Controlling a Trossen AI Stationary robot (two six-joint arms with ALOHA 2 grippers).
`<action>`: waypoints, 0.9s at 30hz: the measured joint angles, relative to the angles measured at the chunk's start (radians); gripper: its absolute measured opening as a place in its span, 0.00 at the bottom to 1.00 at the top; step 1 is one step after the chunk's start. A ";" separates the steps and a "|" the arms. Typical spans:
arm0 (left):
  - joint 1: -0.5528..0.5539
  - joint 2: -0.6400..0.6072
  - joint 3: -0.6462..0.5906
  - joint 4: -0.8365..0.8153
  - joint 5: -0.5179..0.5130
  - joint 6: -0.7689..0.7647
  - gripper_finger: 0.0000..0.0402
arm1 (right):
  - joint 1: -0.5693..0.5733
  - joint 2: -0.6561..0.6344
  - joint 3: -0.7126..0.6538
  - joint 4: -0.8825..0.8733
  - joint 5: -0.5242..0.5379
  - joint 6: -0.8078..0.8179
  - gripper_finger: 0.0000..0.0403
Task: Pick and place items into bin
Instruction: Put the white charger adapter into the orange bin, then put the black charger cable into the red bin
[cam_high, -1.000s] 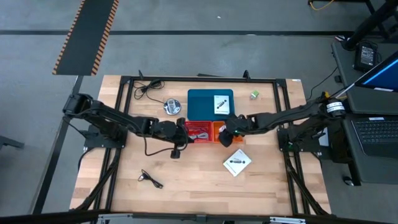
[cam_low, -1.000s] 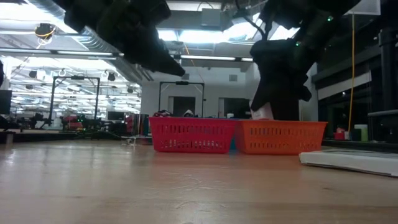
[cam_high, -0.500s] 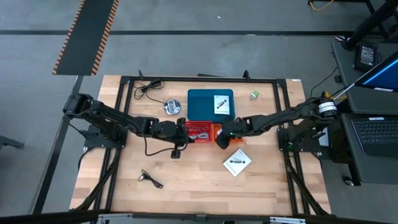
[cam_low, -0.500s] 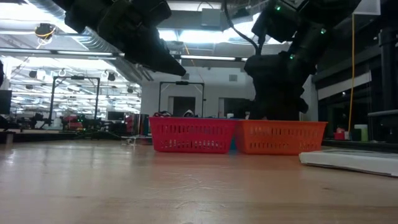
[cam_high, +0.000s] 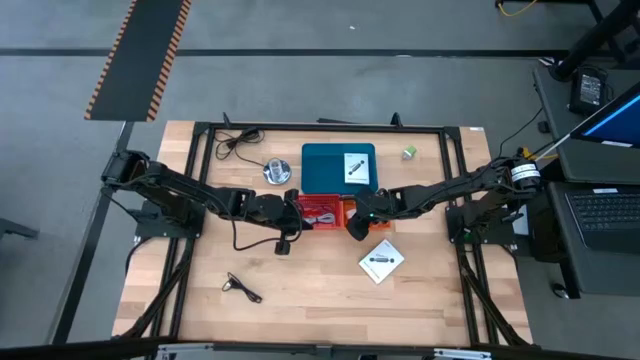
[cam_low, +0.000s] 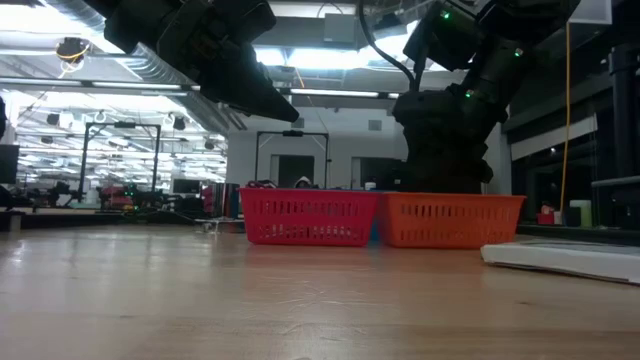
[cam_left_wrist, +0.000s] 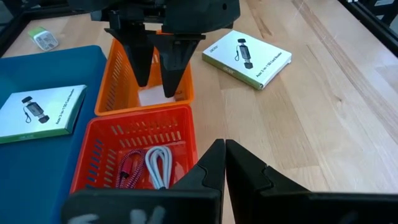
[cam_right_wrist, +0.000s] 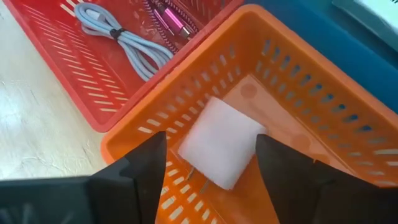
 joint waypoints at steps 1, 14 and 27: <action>0.000 0.000 0.000 0.000 0.000 0.000 0.02 | 0.000 -0.001 0.000 0.000 0.000 0.000 0.55; 0.000 0.000 0.000 0.000 0.000 0.000 0.02 | 0.043 -0.064 0.131 -0.085 -0.015 -0.145 0.33; -0.001 0.000 0.000 0.034 0.004 0.024 0.02 | 0.225 -0.247 0.091 -0.029 0.173 -0.342 0.02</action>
